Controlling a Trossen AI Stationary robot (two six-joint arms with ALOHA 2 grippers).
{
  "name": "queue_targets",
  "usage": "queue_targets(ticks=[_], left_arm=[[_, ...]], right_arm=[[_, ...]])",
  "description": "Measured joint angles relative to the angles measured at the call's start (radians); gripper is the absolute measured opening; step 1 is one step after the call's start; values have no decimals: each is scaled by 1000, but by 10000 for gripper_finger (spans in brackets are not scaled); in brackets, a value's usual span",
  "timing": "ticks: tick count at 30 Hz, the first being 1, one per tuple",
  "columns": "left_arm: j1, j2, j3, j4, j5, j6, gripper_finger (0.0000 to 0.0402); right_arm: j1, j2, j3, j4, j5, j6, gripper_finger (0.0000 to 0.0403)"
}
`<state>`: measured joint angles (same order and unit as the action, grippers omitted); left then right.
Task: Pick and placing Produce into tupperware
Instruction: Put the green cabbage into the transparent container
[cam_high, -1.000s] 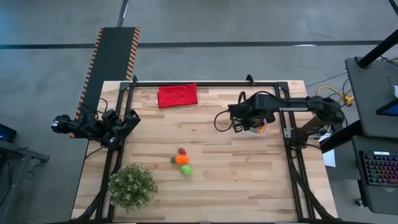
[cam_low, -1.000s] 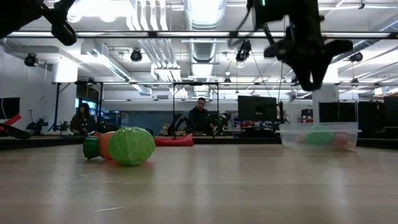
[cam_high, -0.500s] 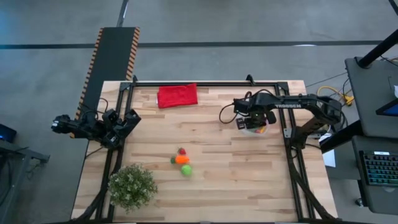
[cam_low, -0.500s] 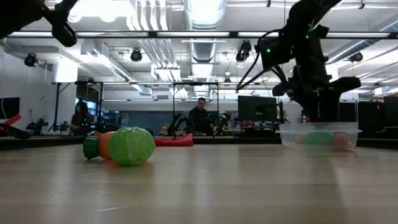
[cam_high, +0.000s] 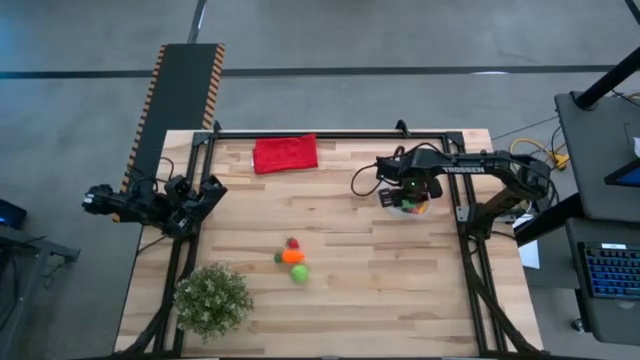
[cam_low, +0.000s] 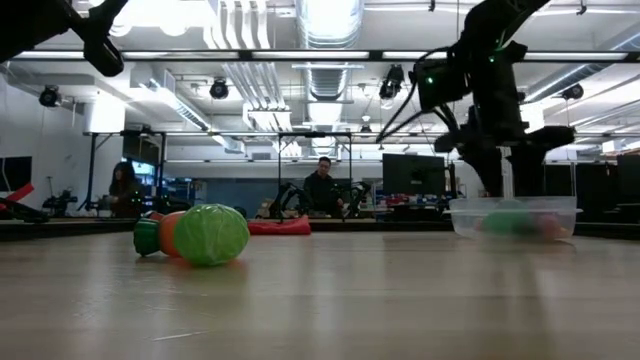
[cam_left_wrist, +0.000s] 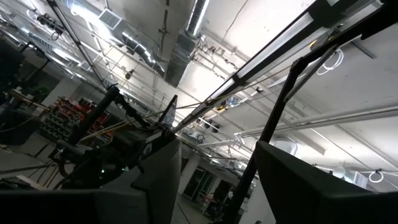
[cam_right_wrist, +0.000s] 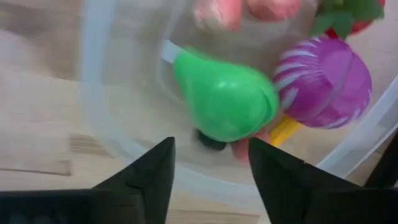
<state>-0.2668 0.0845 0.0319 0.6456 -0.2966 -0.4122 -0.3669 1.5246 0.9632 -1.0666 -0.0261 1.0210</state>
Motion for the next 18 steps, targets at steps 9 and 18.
queue_targets(ticks=[9,18], left_arm=[[0,0,0,0,0,0,192],[0,0,0,0,0,0,192]], right_arm=[[109,8,228,51,23,-48,239],[426,298,570,101,29,-155,237]])
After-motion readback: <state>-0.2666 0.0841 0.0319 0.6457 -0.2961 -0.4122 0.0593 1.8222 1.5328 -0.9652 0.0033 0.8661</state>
